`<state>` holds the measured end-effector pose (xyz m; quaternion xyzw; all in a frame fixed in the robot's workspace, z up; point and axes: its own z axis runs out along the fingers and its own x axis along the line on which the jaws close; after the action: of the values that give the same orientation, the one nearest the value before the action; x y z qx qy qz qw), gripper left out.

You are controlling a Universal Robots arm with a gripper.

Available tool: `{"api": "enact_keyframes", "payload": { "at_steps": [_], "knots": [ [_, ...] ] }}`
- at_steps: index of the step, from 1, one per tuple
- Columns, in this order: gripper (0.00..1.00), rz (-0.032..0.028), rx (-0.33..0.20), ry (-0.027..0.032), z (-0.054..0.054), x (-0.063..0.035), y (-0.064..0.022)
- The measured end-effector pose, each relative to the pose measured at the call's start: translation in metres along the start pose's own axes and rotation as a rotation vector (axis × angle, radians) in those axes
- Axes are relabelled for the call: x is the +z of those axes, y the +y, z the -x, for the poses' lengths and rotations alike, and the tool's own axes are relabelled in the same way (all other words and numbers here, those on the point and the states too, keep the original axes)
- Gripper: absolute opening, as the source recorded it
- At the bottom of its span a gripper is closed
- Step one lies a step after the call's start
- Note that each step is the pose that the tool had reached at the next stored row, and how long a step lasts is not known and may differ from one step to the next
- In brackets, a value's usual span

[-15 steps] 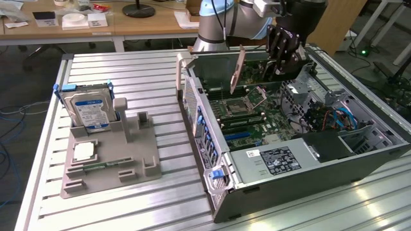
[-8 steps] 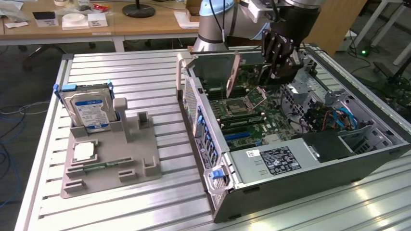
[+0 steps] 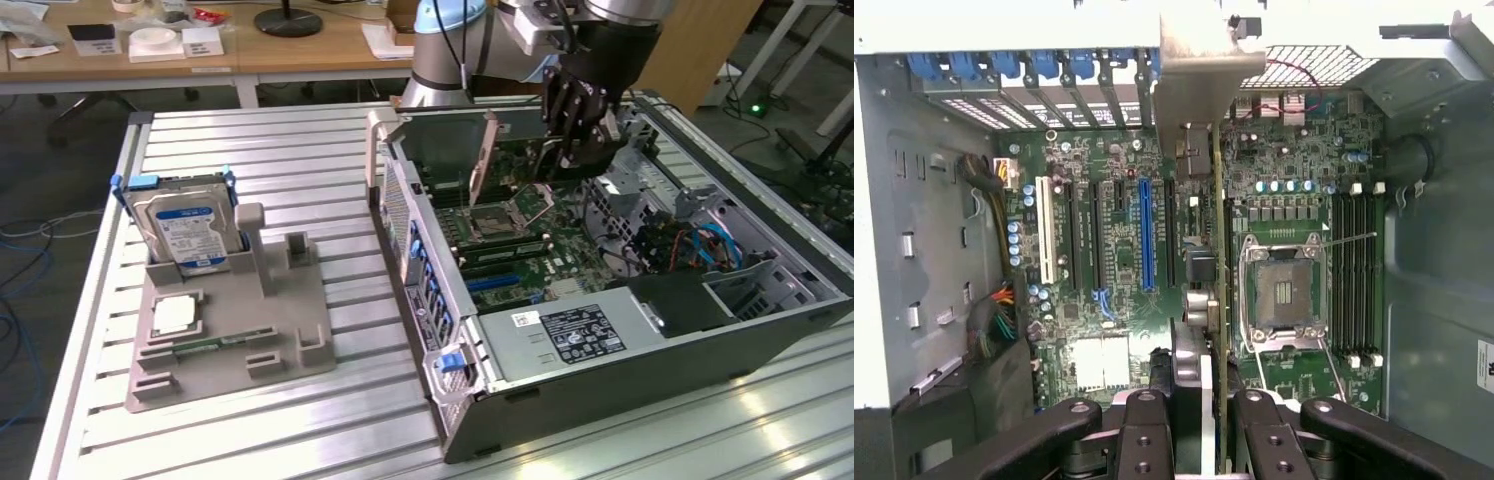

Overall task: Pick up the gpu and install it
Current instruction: 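Insert the gpu into the slot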

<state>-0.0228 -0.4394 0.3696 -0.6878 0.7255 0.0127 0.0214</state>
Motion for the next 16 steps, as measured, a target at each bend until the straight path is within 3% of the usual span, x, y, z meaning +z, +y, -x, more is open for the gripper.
{"api": "enact_keyframes", "payload": {
  "at_steps": [16],
  "knots": [
    [0.28,0.0004,0.0,-0.0003,-0.004,0.0242,0.0065]
  ]
}}
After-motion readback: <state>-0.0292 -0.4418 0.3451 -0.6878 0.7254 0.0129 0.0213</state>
